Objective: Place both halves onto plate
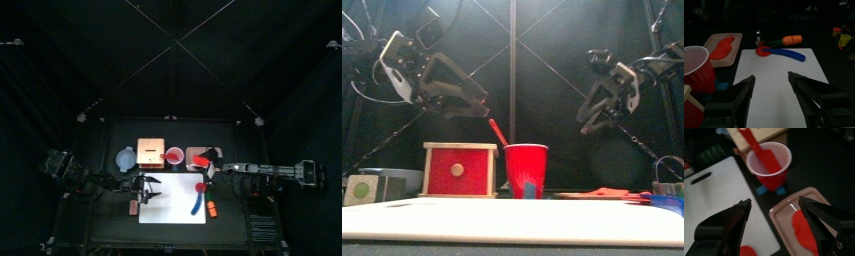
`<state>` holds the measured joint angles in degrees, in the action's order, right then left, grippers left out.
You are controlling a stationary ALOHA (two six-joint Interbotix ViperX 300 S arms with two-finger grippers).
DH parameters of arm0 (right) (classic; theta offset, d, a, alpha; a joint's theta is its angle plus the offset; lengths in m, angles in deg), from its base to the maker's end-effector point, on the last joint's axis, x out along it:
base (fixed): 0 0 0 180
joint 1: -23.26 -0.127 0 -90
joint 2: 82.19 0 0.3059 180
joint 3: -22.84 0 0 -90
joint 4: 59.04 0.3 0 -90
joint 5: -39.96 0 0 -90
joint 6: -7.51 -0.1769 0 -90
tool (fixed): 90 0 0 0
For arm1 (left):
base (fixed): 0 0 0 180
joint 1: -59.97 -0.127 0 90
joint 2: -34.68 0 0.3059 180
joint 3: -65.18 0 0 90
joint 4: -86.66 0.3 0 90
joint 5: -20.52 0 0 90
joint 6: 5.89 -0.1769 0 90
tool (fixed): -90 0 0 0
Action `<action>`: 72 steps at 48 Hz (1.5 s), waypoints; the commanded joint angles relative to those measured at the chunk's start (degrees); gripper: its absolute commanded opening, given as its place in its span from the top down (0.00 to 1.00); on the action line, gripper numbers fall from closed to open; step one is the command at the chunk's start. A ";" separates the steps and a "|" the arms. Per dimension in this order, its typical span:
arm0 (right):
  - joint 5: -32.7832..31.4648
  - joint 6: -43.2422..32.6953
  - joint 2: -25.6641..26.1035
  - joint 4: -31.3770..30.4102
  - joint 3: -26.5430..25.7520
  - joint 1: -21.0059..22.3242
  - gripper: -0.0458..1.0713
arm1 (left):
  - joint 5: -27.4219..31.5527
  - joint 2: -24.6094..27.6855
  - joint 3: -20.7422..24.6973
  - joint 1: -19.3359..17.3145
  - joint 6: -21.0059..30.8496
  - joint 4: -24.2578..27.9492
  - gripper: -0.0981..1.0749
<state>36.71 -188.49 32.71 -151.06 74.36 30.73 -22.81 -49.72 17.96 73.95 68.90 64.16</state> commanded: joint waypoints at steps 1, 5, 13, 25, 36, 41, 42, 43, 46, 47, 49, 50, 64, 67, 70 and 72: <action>0.09 -0.09 1.93 0.26 -0.18 -2.81 0.03 | -0.18 -1.85 0.26 -0.18 -0.09 0.00 0.15; 0.09 0.00 2.90 0.00 0.09 -4.75 0.03 | -0.35 -2.81 -0.35 -0.18 0.00 0.00 0.14; 0.26 -0.09 3.34 0.00 -0.09 -6.68 0.03 | -0.35 -4.92 -1.93 -0.26 0.00 0.00 0.15; 0.09 -0.09 3.34 0.09 0.44 -6.50 0.03 | -0.18 -5.36 -3.16 -0.79 -0.09 -1.93 0.15; 0.09 -0.09 3.34 0.44 0.62 -6.59 0.03 | -0.18 -5.19 -3.25 -1.85 -0.26 -2.20 0.15; 0.09 -0.09 3.34 1.14 0.79 -6.50 0.03 | -0.18 -5.10 -3.34 -2.29 -0.18 -2.20 0.15; 0.09 -0.09 3.34 1.32 0.79 -6.50 0.03 | -0.18 -5.10 -3.34 -2.29 -0.26 -2.20 0.15; 0.09 -0.09 3.34 1.41 0.79 -6.50 0.03 | -0.18 -5.10 -3.43 -2.29 -0.26 -2.20 0.15; 0.09 -0.09 3.25 1.85 0.88 -6.59 0.03 | -0.18 -5.01 -3.52 -2.37 -0.18 -2.20 0.15; 0.09 -0.09 3.25 1.93 0.88 -6.50 0.03 | -0.18 -5.01 -3.52 -2.46 -0.26 -2.20 0.15; 0.09 -0.09 3.25 2.11 0.88 -6.50 0.03 | -0.18 -5.01 -3.60 -2.46 -0.18 -2.20 0.15; 0.09 -0.09 3.25 2.20 0.88 -6.59 0.03 | -0.18 -5.01 -3.69 -2.55 -0.18 -2.20 0.14; 0.09 0.00 3.08 3.78 1.14 -6.59 0.03 | -0.18 -4.92 -4.04 -3.34 -0.35 -2.20 0.14; 0.00 0.00 3.08 4.04 1.41 -6.59 0.03 | -0.18 -4.92 -4.13 -3.69 -0.26 -2.11 0.15; 0.00 0.00 3.08 4.04 1.49 -6.59 0.03 | -0.18 -4.92 -4.04 -3.69 -0.26 -2.20 0.15; 0.00 -0.09 3.08 4.04 1.58 -6.59 0.03 | -0.18 -4.92 -4.04 -3.69 -0.18 -2.20 0.15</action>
<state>36.80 -188.49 35.61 -147.11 76.38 24.23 -22.72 -54.55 13.21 70.52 68.73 62.05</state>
